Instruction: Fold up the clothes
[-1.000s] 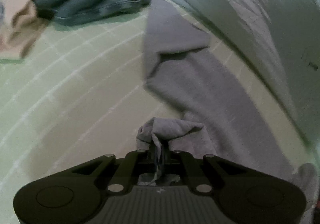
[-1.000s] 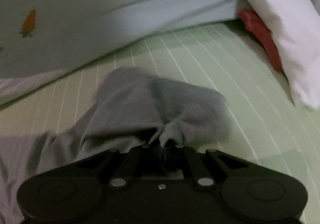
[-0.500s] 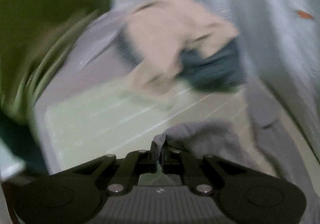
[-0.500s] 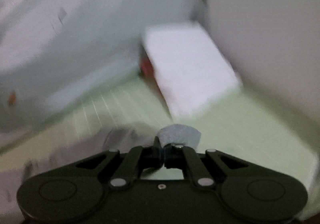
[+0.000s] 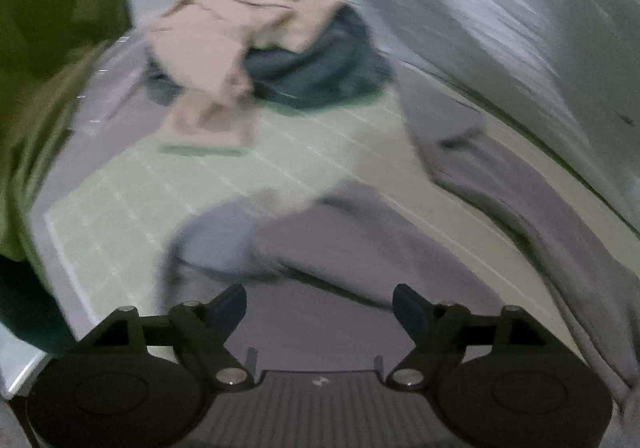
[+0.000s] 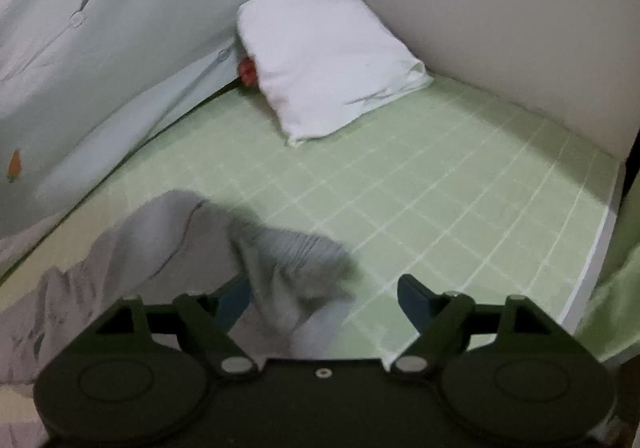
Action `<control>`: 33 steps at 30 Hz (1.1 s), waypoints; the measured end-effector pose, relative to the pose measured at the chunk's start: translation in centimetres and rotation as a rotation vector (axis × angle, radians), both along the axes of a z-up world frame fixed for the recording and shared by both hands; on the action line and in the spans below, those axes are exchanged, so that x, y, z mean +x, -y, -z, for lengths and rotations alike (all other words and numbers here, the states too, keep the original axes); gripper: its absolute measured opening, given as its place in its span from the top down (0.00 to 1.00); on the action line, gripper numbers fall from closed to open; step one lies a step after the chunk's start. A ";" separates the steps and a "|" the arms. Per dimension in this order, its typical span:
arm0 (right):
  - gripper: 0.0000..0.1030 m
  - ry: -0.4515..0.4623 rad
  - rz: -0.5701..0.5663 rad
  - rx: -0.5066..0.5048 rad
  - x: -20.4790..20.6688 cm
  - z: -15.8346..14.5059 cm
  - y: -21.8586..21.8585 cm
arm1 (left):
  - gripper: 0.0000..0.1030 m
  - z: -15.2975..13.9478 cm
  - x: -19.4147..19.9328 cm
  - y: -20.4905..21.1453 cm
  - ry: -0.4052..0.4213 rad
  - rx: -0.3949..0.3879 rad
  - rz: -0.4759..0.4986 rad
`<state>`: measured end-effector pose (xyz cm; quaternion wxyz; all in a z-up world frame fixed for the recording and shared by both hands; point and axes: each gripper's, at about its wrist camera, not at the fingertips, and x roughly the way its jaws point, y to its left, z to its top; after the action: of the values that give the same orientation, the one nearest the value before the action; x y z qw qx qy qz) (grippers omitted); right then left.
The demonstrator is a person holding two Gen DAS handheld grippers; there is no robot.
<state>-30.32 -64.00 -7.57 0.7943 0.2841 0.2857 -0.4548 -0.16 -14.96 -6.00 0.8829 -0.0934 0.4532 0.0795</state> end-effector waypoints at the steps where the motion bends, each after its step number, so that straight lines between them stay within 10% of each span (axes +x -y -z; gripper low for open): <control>1: 0.21 -0.002 -0.005 0.004 0.0 0.3 0.7 | 0.22 0.2 -0.4 1.0 -0.007 -0.003 0.015; 15: 0.20 -0.077 -0.169 0.086 3.3 3.2 1.4 | 0.19 0.8 -1.0 6.8 -0.070 -0.009 0.095; 33: 0.14 -0.074 0.143 0.160 9.9 5.0 -2.0 | 0.22 4.9 12.6 0.0 -0.212 0.004 0.045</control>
<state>-20.42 -62.04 -12.58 0.7234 0.3491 0.3292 -0.4965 12.40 -14.95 -10.87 0.8318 -0.0727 0.5458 0.0700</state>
